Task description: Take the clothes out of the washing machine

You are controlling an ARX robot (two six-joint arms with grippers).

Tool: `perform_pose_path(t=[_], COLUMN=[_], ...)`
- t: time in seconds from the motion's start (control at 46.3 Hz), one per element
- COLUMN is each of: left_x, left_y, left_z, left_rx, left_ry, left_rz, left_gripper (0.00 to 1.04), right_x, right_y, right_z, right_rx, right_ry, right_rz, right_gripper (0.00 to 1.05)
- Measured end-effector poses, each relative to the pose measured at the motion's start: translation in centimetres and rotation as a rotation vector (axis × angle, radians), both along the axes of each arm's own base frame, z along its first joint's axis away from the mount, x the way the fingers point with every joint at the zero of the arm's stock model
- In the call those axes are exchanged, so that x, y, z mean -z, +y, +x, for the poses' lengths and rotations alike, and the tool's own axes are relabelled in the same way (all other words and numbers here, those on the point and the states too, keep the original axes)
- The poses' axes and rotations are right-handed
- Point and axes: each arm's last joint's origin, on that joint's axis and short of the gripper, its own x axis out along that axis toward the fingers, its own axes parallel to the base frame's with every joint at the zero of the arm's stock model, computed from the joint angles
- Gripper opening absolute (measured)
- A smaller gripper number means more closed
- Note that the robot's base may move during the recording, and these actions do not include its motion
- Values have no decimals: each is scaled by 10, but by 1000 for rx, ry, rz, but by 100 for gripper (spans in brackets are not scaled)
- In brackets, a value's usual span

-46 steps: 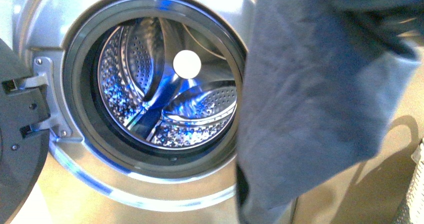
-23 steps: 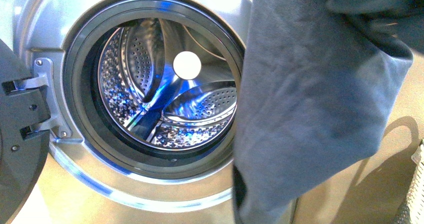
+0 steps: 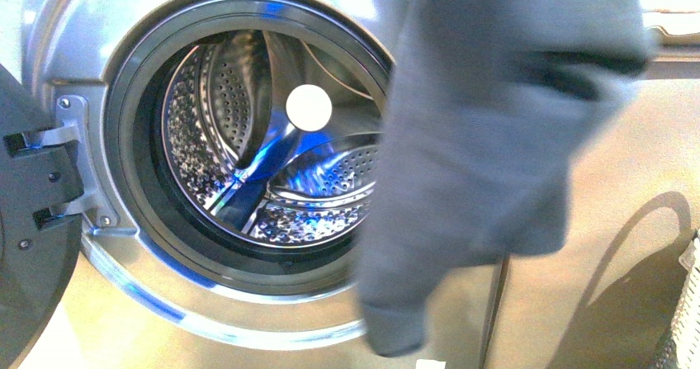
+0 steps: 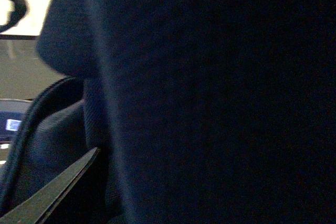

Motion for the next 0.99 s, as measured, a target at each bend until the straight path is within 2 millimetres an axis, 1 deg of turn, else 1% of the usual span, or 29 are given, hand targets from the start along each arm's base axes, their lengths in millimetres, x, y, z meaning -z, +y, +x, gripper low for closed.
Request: perform_pose_path(t=[0.173,0.259,0.367,0.518,0.54,0.583,0.626,0.648,0.691,0.734,0.756,0.778,0.821,0.842,0.929,0.994], left_x=[0,0,0,0,0,0,0,0,0,0,0,0,0,0,-1,-1], left_y=[0,0,0,0,0,0,0,0,0,0,0,0,0,0,0,0], left_z=[0,0,0,0,0,0,0,0,0,0,0,0,0,0,-1,-1], left_rx=[-2,-4,-3,-3,-3,-2,-1,1,1,1,1,1,2,2,2,2], left_ry=[1,1,1,1,1,1,0,0,0,-1,-1,-1,-1,-1,-3,-3], left_rz=[-1,-1,-1,-1,-1,-1,-1,-1,-1,-1,-1,-1,-1,-1,-3,-3], left_gripper=[5,5,5,5,8,16,25,28,35,41,45,46,54,55,68,77], right_x=[-1,-1,-3,-6,-6,-7,-10,-10,-13,-16,-17,-19,-22,-24,-34,-45], right_y=[3,3,2,1,1,0,-3,-3,-6,-11,-12,-16,-21,-25,-38,-54], right_z=[25,30,30,24,24,21,17,16,14,12,11,10,8,7,3,-2], right_rx=[166,215,228,219,218,215,216,217,223,233,237,244,259,269,307,344], right_ry=[-45,-48,-64,-75,-76,-79,-88,-89,-96,-103,-105,-109,-116,-120,-141,-165], right_rz=[63,98,129,147,148,155,161,163,169,178,181,185,193,202,225,246], right_gripper=[96,83,60,39,37,30,20,18,12,7,6,5,5,5,5,5])
